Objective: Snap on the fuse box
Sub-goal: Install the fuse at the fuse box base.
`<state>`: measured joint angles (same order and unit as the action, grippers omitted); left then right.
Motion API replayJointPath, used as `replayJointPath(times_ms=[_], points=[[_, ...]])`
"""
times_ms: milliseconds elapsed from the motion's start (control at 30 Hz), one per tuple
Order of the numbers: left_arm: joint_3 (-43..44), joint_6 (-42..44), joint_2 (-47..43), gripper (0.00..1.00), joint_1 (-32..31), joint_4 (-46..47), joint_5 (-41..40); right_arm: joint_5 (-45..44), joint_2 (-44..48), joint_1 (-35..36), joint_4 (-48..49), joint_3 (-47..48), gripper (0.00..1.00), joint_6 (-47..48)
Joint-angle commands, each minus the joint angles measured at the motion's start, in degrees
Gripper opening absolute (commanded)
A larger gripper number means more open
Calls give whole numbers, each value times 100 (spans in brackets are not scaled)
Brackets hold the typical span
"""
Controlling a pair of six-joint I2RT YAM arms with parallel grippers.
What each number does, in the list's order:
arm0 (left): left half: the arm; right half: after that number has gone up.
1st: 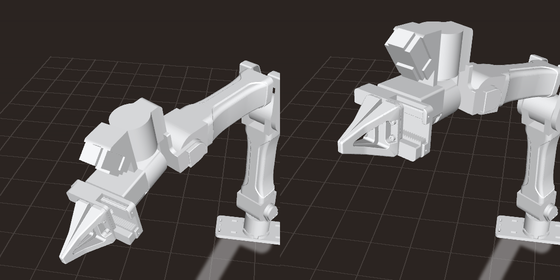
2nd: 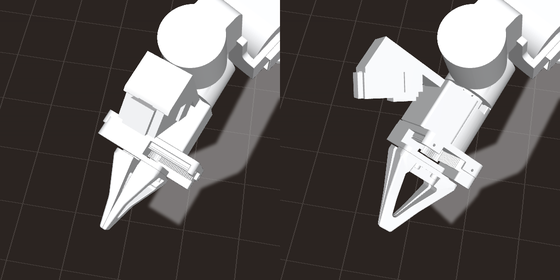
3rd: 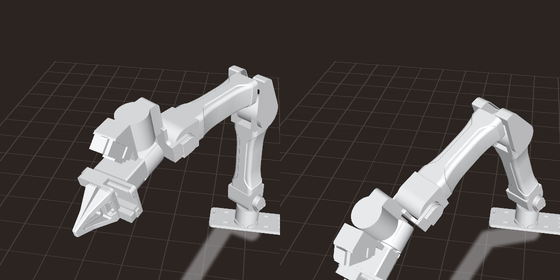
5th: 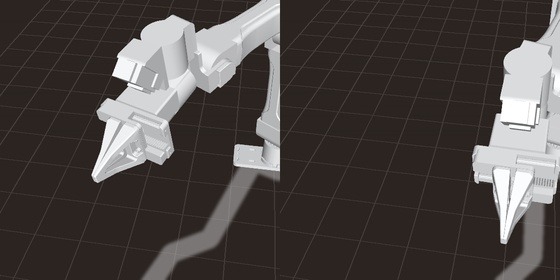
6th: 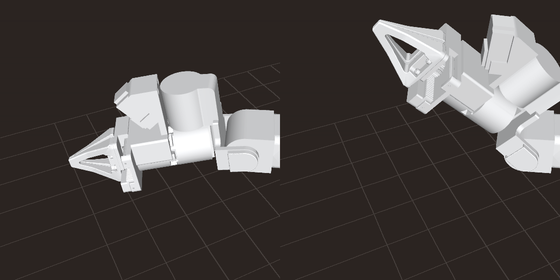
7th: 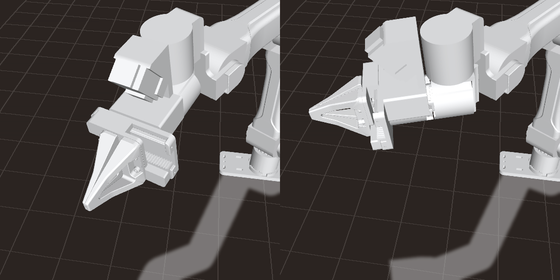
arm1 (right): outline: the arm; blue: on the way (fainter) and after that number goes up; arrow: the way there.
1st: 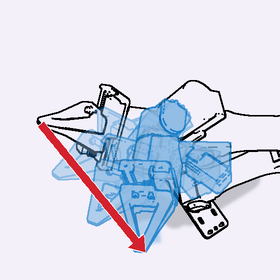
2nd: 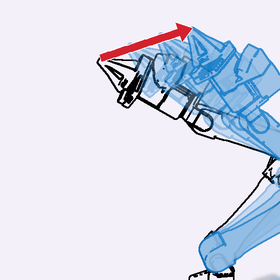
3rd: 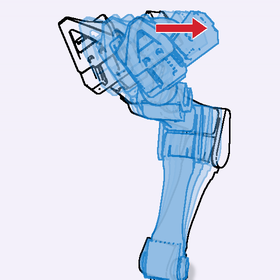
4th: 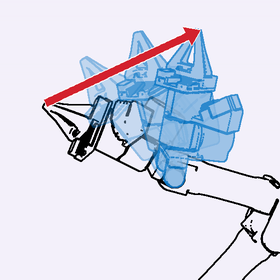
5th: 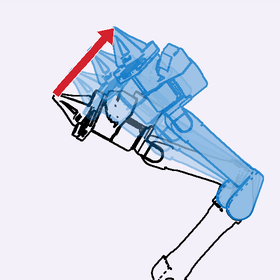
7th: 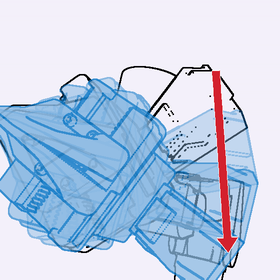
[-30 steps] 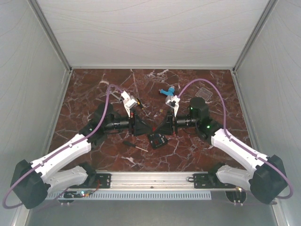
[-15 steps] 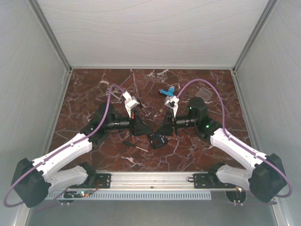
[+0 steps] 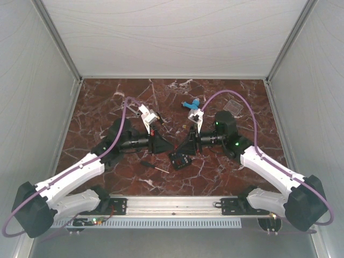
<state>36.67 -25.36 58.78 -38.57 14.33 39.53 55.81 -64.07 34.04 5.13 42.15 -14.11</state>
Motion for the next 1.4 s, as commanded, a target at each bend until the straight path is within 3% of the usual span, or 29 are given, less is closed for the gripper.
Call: replayJointPath(times_ms=[0, 167, 333, 433, 867, 1367], points=[[178, -34, -332, 0, -27, -469, -1228, -1221, 95, -39, -595, 164, 24, 134], [88, -481, -502, 0, -28, -1330, -2778, -2971, -240, -326, -1347, 143, 26, -147], [-212, -1047, -543, 0, -28, -1579, -3276, -4365, -673, -451, -1817, 39, 26, -434], [-311, -1250, -469, 0, -43, -1687, -3449, -4754, -890, -457, -2016, 11, 26, -456], [-129, -1568, 502, 0, -703, -1702, -4127, -5147, -1620, 16, -2025, -396, 24, -847], [-50, -1659, 1002, 0, -760, -1653, -4263, -4668, -1929, 1103, -1291, -442, 25, -1367]])
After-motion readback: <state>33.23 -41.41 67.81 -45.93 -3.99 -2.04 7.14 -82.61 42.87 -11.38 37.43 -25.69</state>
